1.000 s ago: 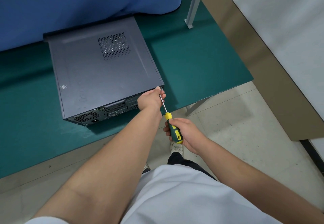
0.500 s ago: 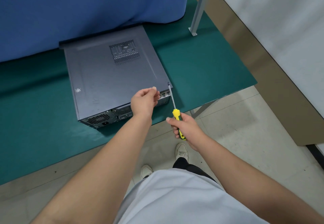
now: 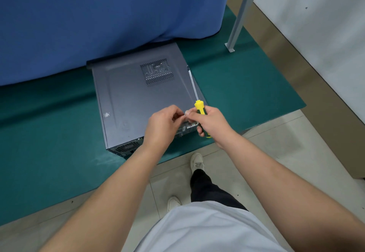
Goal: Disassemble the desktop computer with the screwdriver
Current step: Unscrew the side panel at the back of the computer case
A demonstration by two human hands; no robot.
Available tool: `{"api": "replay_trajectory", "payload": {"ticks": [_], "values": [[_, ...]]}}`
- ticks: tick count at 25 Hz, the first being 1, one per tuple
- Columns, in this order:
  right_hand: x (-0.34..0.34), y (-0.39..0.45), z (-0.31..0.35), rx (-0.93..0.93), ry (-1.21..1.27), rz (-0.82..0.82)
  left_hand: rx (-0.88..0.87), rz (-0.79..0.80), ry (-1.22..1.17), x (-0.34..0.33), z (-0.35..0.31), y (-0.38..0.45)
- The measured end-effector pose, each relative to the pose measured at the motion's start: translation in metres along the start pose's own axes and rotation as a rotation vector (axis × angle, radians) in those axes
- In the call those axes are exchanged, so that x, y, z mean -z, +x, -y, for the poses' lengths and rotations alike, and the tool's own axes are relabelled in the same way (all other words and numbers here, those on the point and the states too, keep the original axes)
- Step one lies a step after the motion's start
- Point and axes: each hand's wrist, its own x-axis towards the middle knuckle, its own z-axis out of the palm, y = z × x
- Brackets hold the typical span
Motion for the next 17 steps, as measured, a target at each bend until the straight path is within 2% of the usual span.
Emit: {"api": "replay_trajectory", "payload": {"ticks": [4, 8, 12, 14, 17], "values": [[0.014, 0.043, 0.018, -0.008, -0.108, 0.042, -0.149, 0.084, 0.156, 0.004, 0.006, 0.048], [0.03, 0.094, 0.041, -0.096, -0.059, 0.06, -0.269, 0.139, 0.209, -0.007, 0.002, 0.106], [0.059, 0.159, 0.061, -0.068, -0.077, -0.013, -0.342, 0.084, 0.331, -0.018, 0.024, 0.177], [0.079, 0.202, 0.069, -0.06, -0.094, -0.073, -0.326, 0.056, 0.423, -0.019, 0.044, 0.222], [0.095, 0.274, 0.074, -0.056, -0.165, -0.125, -0.138, 0.035, 0.501, -0.02, 0.068, 0.272]]}}
